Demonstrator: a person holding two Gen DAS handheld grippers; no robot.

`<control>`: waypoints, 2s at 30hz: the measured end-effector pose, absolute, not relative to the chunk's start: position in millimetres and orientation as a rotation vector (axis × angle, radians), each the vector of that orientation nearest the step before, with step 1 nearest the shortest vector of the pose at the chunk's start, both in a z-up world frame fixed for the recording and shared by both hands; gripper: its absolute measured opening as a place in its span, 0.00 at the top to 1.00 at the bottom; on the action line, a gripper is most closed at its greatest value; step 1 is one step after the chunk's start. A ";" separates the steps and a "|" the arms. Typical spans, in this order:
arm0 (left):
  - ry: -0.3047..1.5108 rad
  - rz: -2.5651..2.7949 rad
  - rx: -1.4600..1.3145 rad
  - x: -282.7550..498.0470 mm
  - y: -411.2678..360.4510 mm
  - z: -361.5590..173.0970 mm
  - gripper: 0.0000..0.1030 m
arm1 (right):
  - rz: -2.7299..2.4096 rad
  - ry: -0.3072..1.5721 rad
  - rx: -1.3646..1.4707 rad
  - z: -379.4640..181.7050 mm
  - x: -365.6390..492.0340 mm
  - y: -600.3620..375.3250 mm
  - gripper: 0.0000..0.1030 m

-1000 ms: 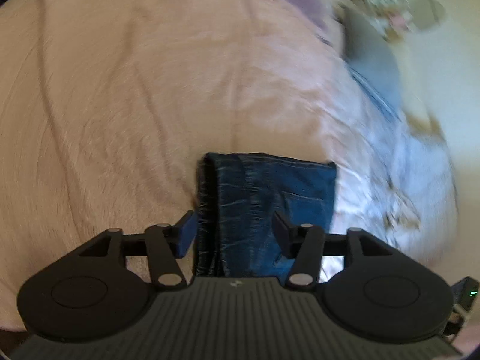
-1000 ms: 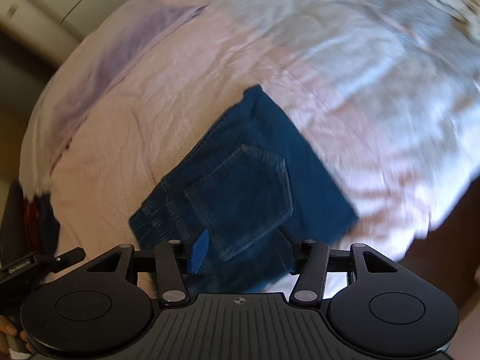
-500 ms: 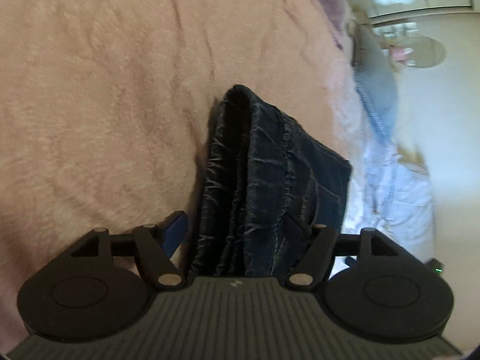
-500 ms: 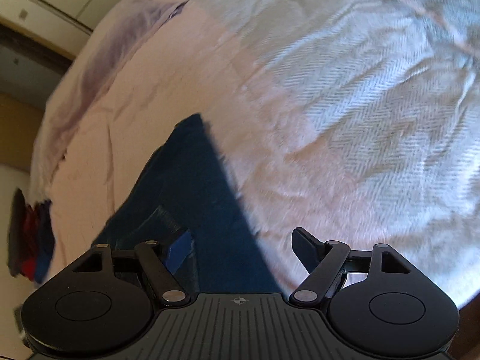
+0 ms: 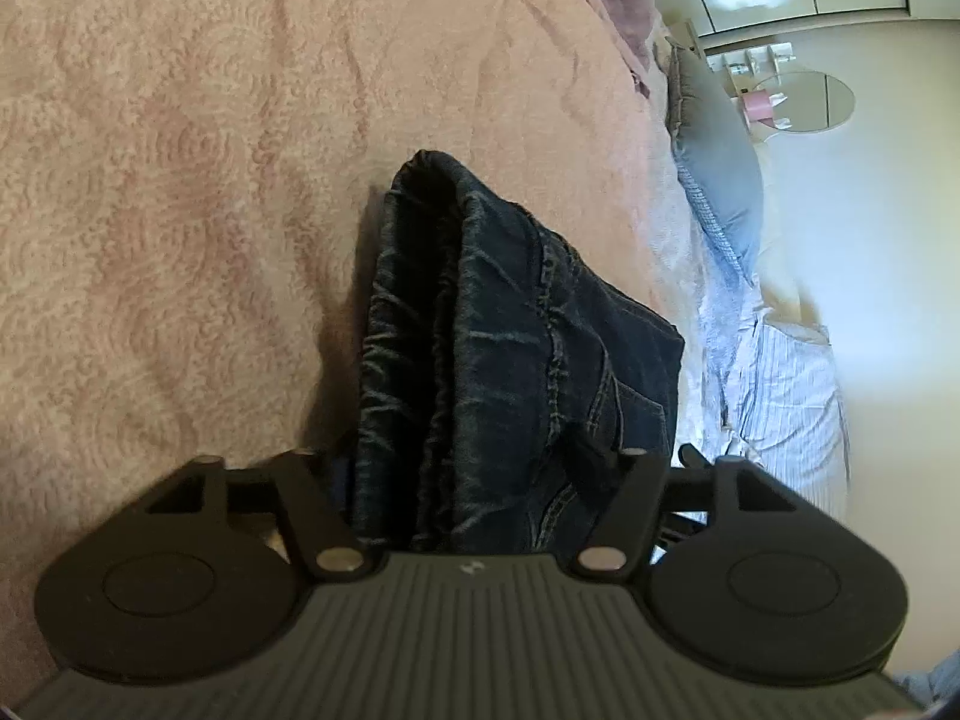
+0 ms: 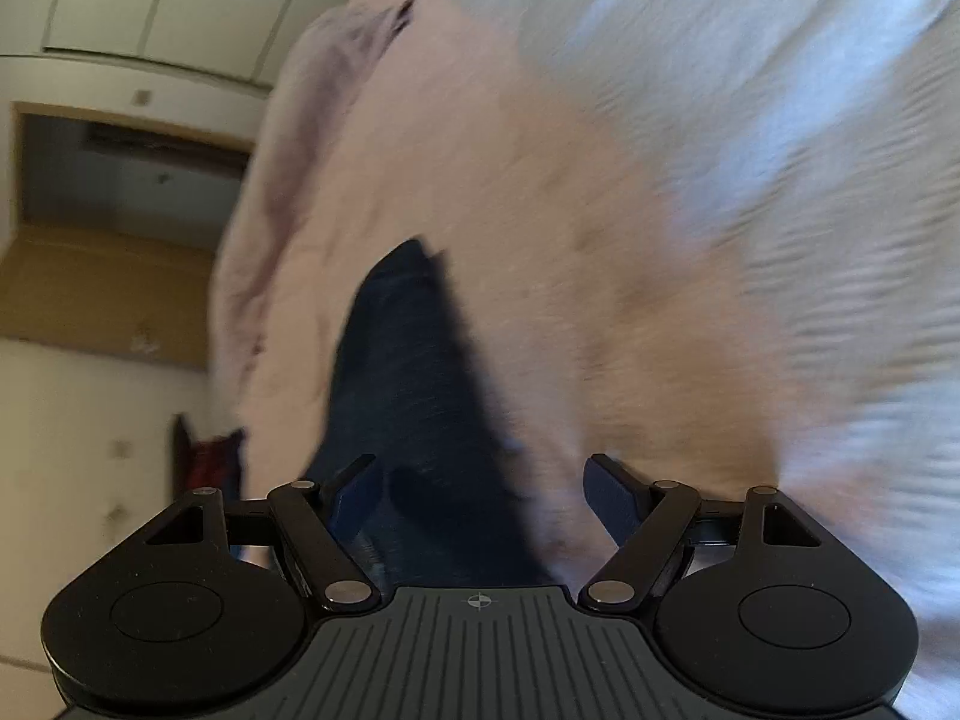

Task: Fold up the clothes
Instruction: 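Grasp the folded jeans with both grippers and lift them off the bed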

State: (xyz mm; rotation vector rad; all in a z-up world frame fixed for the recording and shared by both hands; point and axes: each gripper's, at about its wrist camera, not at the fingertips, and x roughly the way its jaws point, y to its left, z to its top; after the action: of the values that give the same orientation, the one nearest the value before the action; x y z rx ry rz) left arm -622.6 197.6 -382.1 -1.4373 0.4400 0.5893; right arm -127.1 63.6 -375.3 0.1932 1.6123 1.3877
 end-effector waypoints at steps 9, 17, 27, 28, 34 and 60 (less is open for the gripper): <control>0.442 0.610 -1.420 -620.8 195.5 -369.3 0.66 | 1.535 1.658 -0.059 -372.8 -176.3 92.5 0.63; 0.372 0.634 -1.417 -639.9 184.6 -308.8 0.74 | 1.494 1.703 0.031 -311.1 -195.4 79.3 0.73; 0.205 0.784 -1.380 -745.3 180.8 -207.5 0.74 | 1.629 1.782 0.030 -231.5 -269.8 150.2 0.74; 0.182 0.802 -1.376 -760.9 182.3 -200.6 0.74 | 1.654 1.782 0.024 -224.6 -282.8 161.3 0.74; 0.051 0.889 -1.355 -879.3 208.2 -170.0 0.74 | 1.800 1.755 -0.020 -188.3 -391.9 241.9 0.74; 0.108 0.849 -1.274 -1172.3 584.5 -122.3 0.74 | 1.705 1.776 0.117 -137.4 -740.0 563.3 0.73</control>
State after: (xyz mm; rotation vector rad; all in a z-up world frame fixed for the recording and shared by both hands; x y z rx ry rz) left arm -1172.3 584.5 -122.3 -1.2736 0.1077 0.8492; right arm -740.0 563.3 -137.4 0.1167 1.7755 1.7046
